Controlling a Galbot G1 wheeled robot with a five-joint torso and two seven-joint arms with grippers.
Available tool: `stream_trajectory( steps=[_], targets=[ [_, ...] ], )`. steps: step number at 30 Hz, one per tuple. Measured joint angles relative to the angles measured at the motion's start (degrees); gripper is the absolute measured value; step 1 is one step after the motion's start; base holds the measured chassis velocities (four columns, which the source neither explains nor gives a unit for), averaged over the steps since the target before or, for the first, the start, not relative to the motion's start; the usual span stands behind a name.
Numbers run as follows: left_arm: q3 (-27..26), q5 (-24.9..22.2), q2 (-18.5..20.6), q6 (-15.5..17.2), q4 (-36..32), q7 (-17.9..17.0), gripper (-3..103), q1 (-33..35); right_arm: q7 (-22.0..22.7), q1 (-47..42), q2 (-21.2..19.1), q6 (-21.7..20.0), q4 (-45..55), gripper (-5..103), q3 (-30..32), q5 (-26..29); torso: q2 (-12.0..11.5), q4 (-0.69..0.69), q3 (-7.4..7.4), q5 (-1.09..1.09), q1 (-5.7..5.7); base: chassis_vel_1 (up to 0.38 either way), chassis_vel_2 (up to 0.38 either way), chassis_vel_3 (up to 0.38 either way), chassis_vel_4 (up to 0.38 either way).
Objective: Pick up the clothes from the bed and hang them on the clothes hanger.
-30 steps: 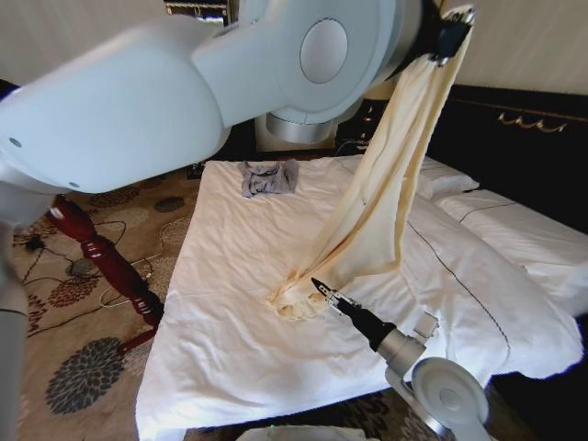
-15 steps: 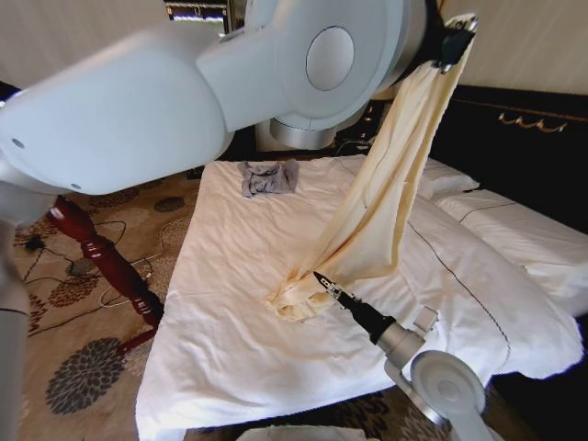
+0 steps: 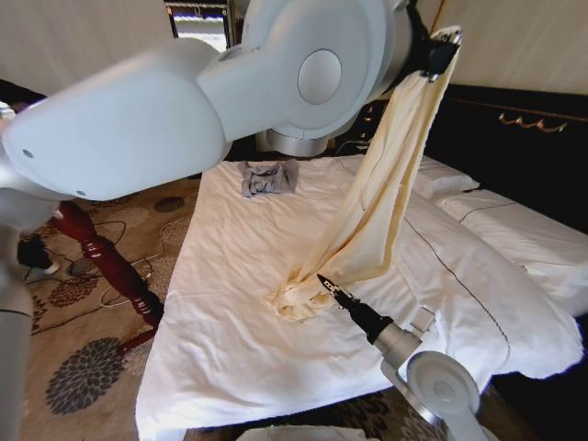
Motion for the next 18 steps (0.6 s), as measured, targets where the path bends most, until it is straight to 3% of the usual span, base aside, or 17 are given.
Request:
stream_trajectory(
  steps=[6, 13, 16, 17, 18],
  targets=[
    [-0.39, 1.40, 2.39, -0.02, -1.12, -0.06, 1, 1.72, 0.00, -2.08, -1.24, 0.01, 3.42, 1, 2.19, -0.38, 0.00, -0.01, 0.00, 0.00, 0.00, 0.000, 0.000, 0.000, 0.000],
    [-1.53, 3.35, 7.06, 0.09, -2.46, 0.45, 1, 3.65, 1.45, -3.63, -9.63, -0.59, 5.54, 1, 11.13, 3.09, 0.01, 0.01, 0.00, -0.01, 0.00, 0.000, 0.000, 0.000, 0.000],
    [-3.44, 4.35, 12.42, 0.21, -3.58, 1.16, 1, 6.16, 3.60, -3.08, -14.84, 0.35, 5.57, 1, 16.41, 5.76, 0.00, -0.02, 0.00, 0.02, 0.00, 0.000, 0.000, 0.000, 0.000],
    [-4.96, 4.68, 16.52, 0.55, -4.93, 1.31, 1, 7.47, 4.21, -2.68, -16.97, 1.05, 5.75, 1, 18.79, 6.45, 0.00, -0.01, 0.01, -0.01, 0.01, 0.000, 0.000, 0.000, 0.000],
    [-4.96, 4.68, 16.52, 0.55, -4.93, 1.31, 1, 7.47, 4.21, -2.68, -16.97, 1.05, 5.75, 1, 18.79, 6.45, 0.00, -0.01, 0.01, -0.01, 0.01, 0.000, 0.000, 0.000, 0.000]
  ],
)
